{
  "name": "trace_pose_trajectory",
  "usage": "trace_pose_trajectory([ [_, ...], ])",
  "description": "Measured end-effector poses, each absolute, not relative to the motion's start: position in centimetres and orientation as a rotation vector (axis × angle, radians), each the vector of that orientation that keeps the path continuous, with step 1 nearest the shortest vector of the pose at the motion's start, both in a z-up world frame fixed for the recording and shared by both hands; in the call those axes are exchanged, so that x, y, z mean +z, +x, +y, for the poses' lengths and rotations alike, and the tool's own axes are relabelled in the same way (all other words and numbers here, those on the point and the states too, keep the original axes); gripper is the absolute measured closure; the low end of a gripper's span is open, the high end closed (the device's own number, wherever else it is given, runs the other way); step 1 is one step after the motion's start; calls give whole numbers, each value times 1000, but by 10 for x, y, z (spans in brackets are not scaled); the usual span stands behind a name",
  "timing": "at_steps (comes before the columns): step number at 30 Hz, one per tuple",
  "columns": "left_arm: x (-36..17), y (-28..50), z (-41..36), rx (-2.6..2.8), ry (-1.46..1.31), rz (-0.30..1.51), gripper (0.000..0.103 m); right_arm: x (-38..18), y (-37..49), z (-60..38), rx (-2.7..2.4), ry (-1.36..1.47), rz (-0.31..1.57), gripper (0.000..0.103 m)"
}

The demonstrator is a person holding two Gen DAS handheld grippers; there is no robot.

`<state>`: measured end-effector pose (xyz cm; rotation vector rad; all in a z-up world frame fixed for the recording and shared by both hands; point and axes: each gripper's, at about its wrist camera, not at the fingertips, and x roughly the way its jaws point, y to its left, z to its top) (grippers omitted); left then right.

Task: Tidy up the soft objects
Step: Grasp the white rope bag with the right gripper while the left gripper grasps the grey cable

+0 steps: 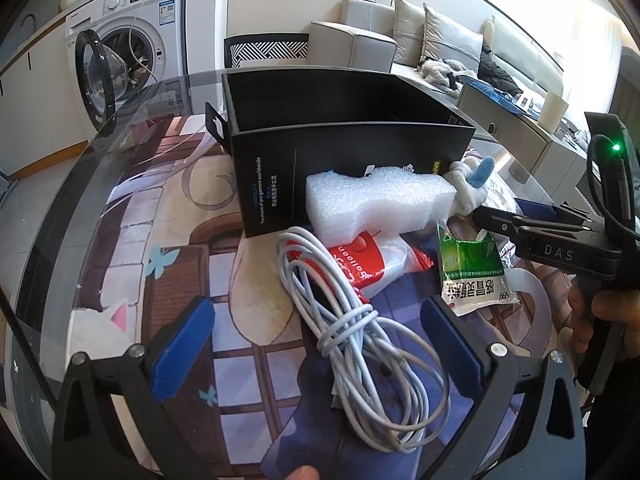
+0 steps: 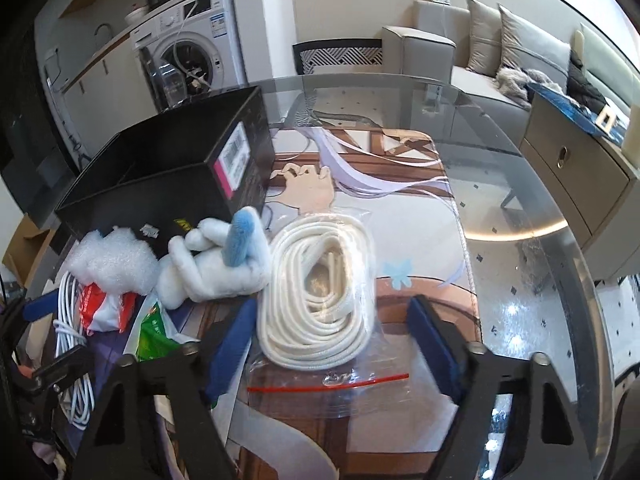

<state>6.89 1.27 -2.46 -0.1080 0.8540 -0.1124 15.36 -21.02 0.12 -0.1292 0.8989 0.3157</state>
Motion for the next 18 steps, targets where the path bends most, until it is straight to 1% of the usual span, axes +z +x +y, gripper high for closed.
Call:
trace_pose_trajectory([
  [1,-25,68,13,-112,-108,854,0,2,153,-210,326,-137,895,46],
  [3,-25,68,13,-112,-109,855,0,2,152,-211,329,-138,892,51],
  [4,-25,68,13,-112,-109,855,0,2,152,-212,332,-132,891,55],
  [7,-25,68,13,-111,-112,857,0,4,151,-217,340,-111,888,61],
  [18,-27,69,12,-111,-122,900,0,33,142,-231,319,-54,759,62],
])
